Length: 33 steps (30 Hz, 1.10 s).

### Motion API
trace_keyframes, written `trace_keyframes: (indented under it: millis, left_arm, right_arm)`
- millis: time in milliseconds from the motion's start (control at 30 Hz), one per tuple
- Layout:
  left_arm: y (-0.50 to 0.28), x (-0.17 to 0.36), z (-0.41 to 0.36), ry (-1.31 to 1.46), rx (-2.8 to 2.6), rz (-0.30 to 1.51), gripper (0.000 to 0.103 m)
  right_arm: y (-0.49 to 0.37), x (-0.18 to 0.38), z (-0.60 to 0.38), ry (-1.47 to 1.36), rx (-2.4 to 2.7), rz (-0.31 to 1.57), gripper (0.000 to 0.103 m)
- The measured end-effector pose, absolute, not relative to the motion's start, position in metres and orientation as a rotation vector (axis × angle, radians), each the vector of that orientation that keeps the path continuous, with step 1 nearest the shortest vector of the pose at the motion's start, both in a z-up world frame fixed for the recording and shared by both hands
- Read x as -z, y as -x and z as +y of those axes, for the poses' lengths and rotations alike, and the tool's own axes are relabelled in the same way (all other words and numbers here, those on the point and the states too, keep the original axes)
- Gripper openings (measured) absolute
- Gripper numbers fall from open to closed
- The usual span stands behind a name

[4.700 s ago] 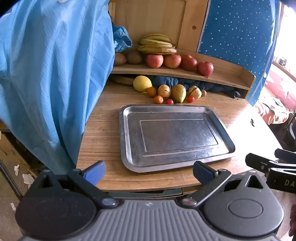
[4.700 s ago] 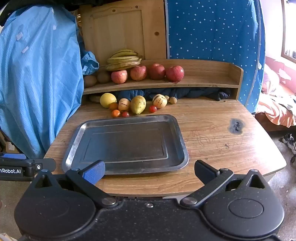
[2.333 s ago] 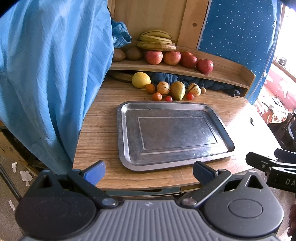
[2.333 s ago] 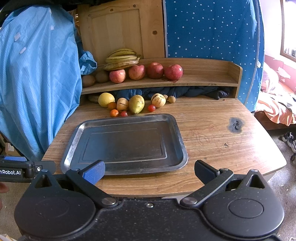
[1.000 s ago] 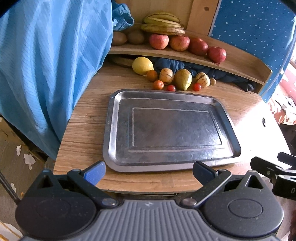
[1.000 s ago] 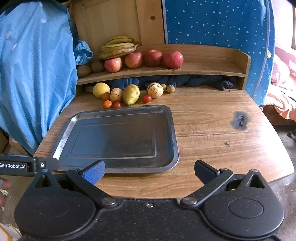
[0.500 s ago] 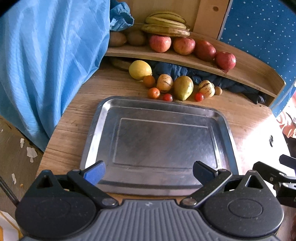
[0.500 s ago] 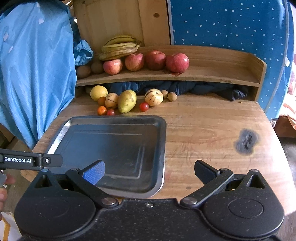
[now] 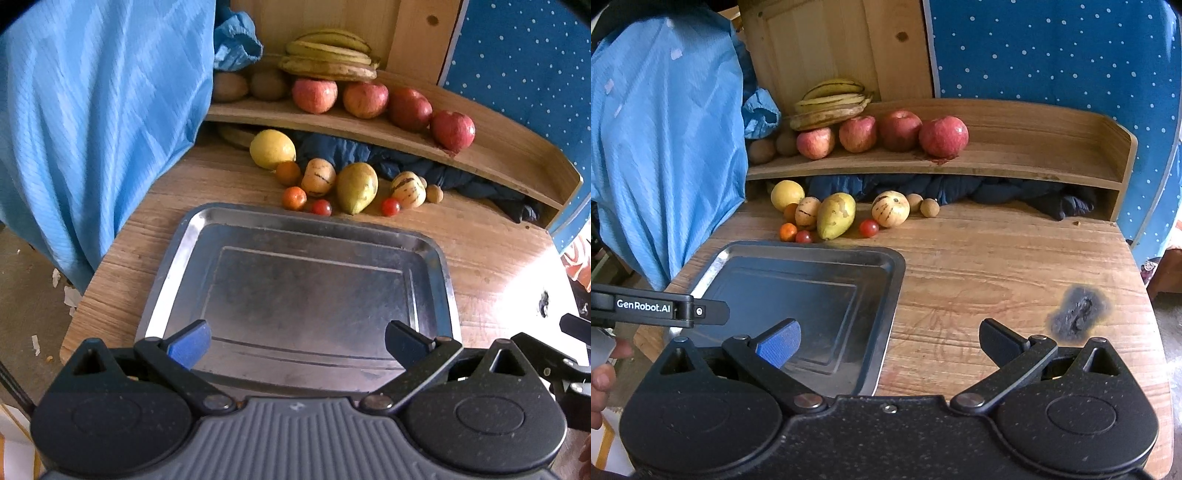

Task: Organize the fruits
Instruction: 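Move both tools over the tray toward the row of fruits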

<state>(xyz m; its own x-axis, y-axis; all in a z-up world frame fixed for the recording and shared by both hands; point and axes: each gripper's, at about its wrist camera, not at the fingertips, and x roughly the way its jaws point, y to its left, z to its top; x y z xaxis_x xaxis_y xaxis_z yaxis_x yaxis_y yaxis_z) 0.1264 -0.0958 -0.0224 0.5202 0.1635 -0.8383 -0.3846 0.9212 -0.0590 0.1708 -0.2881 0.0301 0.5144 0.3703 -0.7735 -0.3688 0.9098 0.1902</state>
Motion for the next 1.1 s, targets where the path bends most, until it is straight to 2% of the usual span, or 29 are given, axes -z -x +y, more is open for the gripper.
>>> trace_keyframes:
  millis: [500,1100]
  left_arm:
    - [-0.129,0.012,-0.08,0.25,-0.399,0.953,0.102]
    - [-0.187,0.029,-0.015,0.216,-0.293,1.0,0.102]
  right_arm:
    - [-0.175,-0.031,-0.285,-0.03,-0.513,0.915,0.103]
    - [-0.206,-0.016,-0.234,-0.053,-0.471,0.969,0.102]
